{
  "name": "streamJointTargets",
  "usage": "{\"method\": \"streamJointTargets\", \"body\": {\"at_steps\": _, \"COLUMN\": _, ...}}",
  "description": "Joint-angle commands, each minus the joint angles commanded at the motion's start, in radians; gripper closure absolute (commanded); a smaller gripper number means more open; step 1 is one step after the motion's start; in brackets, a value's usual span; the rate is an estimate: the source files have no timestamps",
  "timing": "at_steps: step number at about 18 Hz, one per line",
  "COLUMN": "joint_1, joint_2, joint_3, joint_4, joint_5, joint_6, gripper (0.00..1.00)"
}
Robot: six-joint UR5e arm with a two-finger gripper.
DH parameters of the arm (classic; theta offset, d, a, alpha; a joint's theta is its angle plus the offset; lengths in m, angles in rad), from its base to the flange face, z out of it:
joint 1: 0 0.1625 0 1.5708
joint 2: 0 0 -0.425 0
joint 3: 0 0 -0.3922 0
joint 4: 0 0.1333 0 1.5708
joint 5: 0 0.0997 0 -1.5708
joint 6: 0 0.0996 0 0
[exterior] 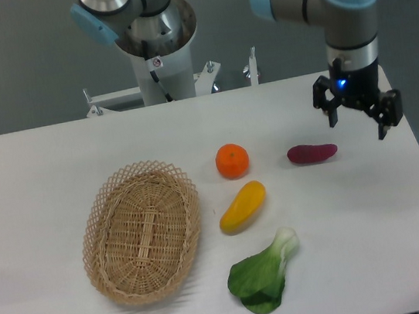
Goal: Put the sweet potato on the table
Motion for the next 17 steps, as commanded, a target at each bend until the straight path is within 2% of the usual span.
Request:
{"method": "streamJointTargets", "body": {"at_steps": 4, "joint_1": 0.087, "joint_2": 0.052, "joint_3": 0.023, "joint_4": -0.123, "joint_5": 0.002, "joint_6": 0.201, "gripper": 0.00}}
{"method": "streamJointTargets", "body": {"at_steps": 6, "joint_1": 0.123, "joint_2": 0.064, "joint_3": 0.026, "joint_4": -0.155, "joint_5": 0.000, "joint_6": 0.275, "gripper": 0.00}}
{"method": "streamJointTargets", "body": {"at_steps": 9, "joint_1": 0.152, "joint_2": 0.071, "joint_3": 0.032, "joint_4": -0.171, "joint_5": -0.006, "joint_6": 0.350, "gripper": 0.00}}
{"method": "streamJointTargets", "body": {"at_steps": 17, "joint_1": 0.151, "joint_2": 0.071, "joint_3": 0.032, "joint_4": -0.169, "joint_5": -0.025, "joint_6": 0.344, "gripper": 0.00}}
